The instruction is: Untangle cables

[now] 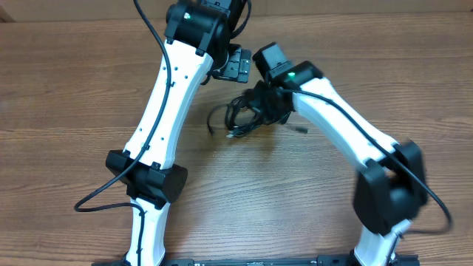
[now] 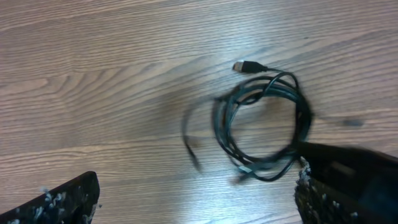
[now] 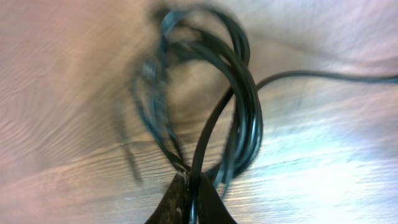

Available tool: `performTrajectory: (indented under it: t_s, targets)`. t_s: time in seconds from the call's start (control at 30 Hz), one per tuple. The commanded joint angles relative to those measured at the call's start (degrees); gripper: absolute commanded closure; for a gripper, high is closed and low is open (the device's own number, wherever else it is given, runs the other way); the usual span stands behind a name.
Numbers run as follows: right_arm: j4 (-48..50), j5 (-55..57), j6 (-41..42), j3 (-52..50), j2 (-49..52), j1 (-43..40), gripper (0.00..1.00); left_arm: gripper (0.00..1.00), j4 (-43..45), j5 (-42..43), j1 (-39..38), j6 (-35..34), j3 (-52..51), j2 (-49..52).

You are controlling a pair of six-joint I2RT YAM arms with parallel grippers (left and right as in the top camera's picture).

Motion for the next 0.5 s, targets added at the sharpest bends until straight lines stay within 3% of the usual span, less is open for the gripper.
performTrajectory:
  t_s: [0.0,0.13,0.2,0.33,0.37,0.47]
  targets:
    - [1.3,7.6,-20.0,2.2,-8.2,0.3,0.96,0.01,0.3,0.4,2.1,1.5,1.2,-1.2]
    - [3.0,7.6,-36.5,2.2,-14.7,0.4,0.96,0.0,1.5,3.5,3.8,1.8,1.2,-1.1]
    - [3.5,7.6,-42.1,2.2,-17.0,0.4,0.96,0.06,2.4,6.1,4.3,3.4,1.2,-0.9]
    - [2.9,7.6,-44.5,2.2,-19.1,0.2,0.96,0.05,3.5,7.9,4.6,5.0,0.3,-0.7]
    - [2.0,7.4,-43.7,2.1,-19.1,0.2,0.91,0.03,3.5,8.2,4.6,5.0,0.2,-0.7]
    - [0.5,6.3,-39.2,0.1,-18.5,0.2,0.51,0.0,3.1,8.2,4.6,5.0,0.2,-0.7]
